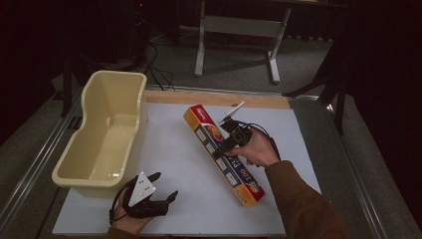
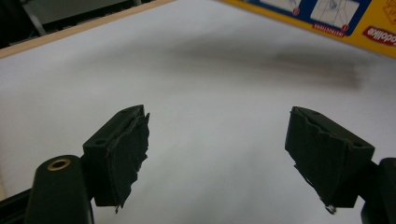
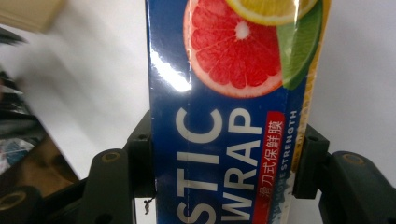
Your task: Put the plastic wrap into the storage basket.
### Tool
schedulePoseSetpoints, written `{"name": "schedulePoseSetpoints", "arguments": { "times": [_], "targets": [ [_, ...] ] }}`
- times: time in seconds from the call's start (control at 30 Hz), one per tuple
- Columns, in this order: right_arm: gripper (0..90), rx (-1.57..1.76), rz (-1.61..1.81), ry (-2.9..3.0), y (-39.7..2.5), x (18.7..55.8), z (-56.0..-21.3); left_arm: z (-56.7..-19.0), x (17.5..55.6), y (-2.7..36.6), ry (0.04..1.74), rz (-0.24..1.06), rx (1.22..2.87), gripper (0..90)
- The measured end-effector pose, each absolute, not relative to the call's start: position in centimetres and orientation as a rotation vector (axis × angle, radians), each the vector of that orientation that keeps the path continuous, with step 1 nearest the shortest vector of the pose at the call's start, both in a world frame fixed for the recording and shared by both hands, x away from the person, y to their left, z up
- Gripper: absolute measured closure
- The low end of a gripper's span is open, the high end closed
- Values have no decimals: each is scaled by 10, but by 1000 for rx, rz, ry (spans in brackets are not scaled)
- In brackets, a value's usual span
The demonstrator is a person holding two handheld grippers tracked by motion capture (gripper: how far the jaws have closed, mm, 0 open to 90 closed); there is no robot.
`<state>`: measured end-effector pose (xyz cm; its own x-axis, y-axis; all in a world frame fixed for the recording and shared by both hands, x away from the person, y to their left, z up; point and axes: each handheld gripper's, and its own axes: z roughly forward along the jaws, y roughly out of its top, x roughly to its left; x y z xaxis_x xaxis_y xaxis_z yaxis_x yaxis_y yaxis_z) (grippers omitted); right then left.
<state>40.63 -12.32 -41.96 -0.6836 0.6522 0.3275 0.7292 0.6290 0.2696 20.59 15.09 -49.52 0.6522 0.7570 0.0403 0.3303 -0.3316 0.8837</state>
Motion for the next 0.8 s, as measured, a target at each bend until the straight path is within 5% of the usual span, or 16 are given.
{"name": "schedulePoseSetpoints", "arguments": {
  "times": [0.8],
  "targets": [
    [417,-1104,-938,-2558,-81,394,-356,-494,205,152,849,588,1916,211]
  ]
}}
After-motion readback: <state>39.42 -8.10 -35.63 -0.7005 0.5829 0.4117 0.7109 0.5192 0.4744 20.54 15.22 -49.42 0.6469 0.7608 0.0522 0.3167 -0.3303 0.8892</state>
